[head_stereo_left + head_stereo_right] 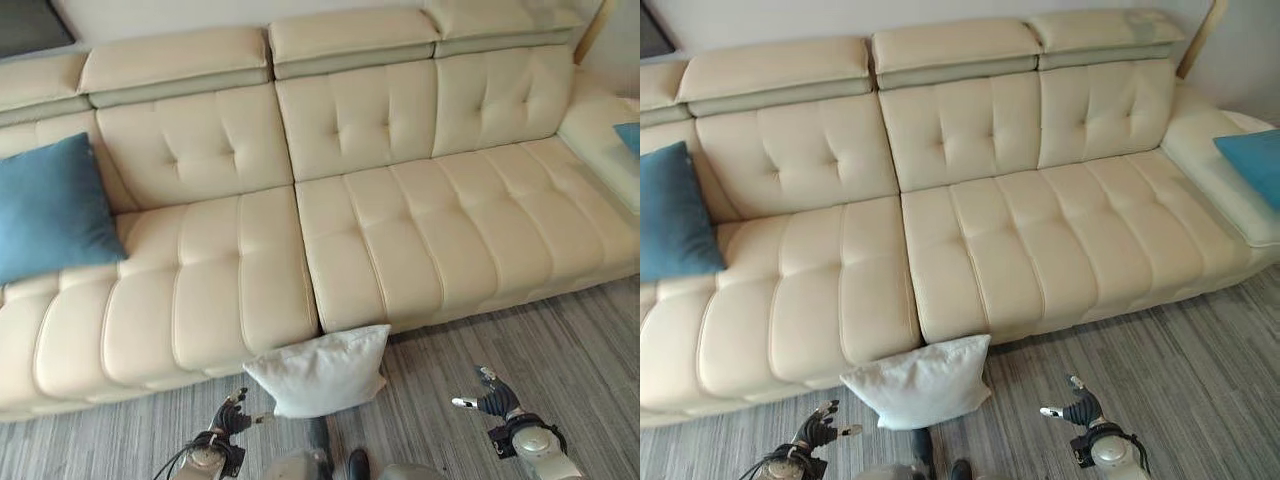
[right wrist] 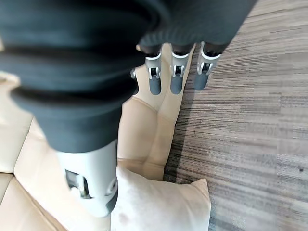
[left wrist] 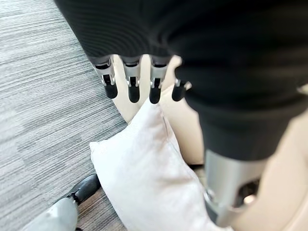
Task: Pick up all the scattered cushions and arrange them neatly on the sofa.
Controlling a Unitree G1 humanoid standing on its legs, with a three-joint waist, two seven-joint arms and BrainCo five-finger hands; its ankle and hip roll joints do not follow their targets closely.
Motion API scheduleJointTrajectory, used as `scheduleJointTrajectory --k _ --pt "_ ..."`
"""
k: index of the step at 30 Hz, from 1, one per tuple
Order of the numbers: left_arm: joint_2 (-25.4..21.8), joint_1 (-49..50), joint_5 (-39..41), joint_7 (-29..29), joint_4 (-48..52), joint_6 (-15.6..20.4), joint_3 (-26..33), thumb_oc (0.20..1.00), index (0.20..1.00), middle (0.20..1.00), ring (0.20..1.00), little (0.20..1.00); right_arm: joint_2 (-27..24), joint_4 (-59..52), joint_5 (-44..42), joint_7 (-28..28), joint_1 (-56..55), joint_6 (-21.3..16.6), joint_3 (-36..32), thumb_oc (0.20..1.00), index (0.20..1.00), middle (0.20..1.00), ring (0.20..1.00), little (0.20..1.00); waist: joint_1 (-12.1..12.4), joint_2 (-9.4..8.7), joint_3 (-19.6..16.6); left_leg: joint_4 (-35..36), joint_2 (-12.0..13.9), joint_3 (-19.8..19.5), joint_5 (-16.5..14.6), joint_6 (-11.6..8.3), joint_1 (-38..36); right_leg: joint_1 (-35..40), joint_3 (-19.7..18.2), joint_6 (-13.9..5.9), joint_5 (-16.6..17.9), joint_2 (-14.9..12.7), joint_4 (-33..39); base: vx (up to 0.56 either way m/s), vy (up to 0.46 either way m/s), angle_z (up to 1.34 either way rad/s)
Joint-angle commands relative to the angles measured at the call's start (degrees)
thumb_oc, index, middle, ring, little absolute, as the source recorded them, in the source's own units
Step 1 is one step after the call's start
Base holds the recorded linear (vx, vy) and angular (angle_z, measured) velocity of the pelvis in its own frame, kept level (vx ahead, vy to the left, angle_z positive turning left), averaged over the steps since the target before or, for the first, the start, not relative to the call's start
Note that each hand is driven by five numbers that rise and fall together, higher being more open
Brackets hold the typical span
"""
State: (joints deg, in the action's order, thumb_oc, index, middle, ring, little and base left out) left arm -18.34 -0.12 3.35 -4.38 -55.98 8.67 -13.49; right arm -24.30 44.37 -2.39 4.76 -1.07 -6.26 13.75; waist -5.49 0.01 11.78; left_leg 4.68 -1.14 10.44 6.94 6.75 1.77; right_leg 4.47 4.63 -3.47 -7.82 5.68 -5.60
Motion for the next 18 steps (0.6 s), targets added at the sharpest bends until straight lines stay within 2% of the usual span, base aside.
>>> scheduleJointTrajectory --k 1,2,4,6,9,15,18 --pt "-1.8 1.1 -1.26 -0.31 1.89 1.26 0.95 1.0 1.0 1.0 1.0 1.0 -1.37 -2.64 -0.54 0.78 2.49 -1.55 -0.17 1.0 1.0 1.0 1.0 1.0 2.81 -1.57 -1.23 -3.5 -0.78 1.14 -9.11 -7.55 -1.9 -5.01 0.54 -3.46 4.46 -7.62 0.67 0.01 0.089 0.1" --pt "-2.12 0.99 -1.08 -0.46 2.2 1.2 1.2 1.0 1.0 1.0 1.0 1.0 -1.12 -2.97 -0.15 0.61 2.93 -1.41 0.17 1.0 1.0 1.0 1.0 1.0 2.82 -1.29 -0.73 -2.95 -0.79 0.76 -8.97 -6.89 -2.58 -7.44 0.93 -4.43 4.7 -8.19 -4.82 0.0 0.108 0.06" --pt "-2.45 0.62 -1.07 -0.68 1.76 1.06 1.53 1.0 1.0 1.0 1.0 1.0 -0.54 -2.71 0.3 0.72 3.54 -1.4 0.57 1.0 1.0 1.0 1.0 1.0 2.7 -1.08 -0.03 -2.44 -0.49 0.77 -8.95 -6.43 -3.11 -10.37 1.45 -5.68 5.23 -8.81 -9.9 -0.02 0.051 -0.05" --pt "-2.64 0.39 -1.17 -0.74 1.46 1.25 1.65 1.0 1.0 1.0 1.0 1.0 -0.19 -2.93 0.57 0.41 3.62 -1.39 0.88 1.0 1.0 1.0 1.0 1.0 2.54 -1.1 0.21 -2.12 -0.39 0.54 -9.03 -6.6 -3.72 -11.95 2.18 -5.79 5.69 -9.35 -10.13 0.0 -0.018 -0.01" --pt "-3.1 -0.11 -0.92 -0.98 1.4 1.48 1.64 1.0 1.0 1.0 1.0 1.0 -0.5 -2.48 0.76 0.62 3.57 -1.35 1.27 1.0 1.0 1.0 1.0 1.0 2.29 -1.52 0.41 -3.21 -0.7 -0.6 -9.25 -6.79 -3.34 -11.41 2.16 -4.87 5.59 -9.33 -5.4 0.03 -0.063 0.06" --pt "-3.86 -0.11 -0.18 -1.68 1.78 1.51 2.95 1.0 1.0 1.0 1.0 1.0 -1.15 -2.0 1.26 0.79 3.67 -1.22 2.16 1.0 1.0 1.0 1.0 1.0 3.58 -2.49 0.15 -5.44 -1.0 -1.04 -10.0 -7.35 -1.56 -8.9 2.71 -3.37 5.62 -8.96 0.14 0.02 -0.077 0.17" --pt "-5.27 -3.22 3.81 -3.64 2.89 1.81 4.05 1.0 1.0 1.0 1.0 1.0 -2.14 -1.46 0.13 1.92 6.96 -1.39 2.8 1.0 1.0 1.0 1.0 1.0 4.39 -2.82 3.66 -10.36 -0.38 -2.38 -10.09 -7.94 5.2 -13.45 4.17 -2.29 5.19 -9.47 -2.39 -0.26 -0.111 0.34"
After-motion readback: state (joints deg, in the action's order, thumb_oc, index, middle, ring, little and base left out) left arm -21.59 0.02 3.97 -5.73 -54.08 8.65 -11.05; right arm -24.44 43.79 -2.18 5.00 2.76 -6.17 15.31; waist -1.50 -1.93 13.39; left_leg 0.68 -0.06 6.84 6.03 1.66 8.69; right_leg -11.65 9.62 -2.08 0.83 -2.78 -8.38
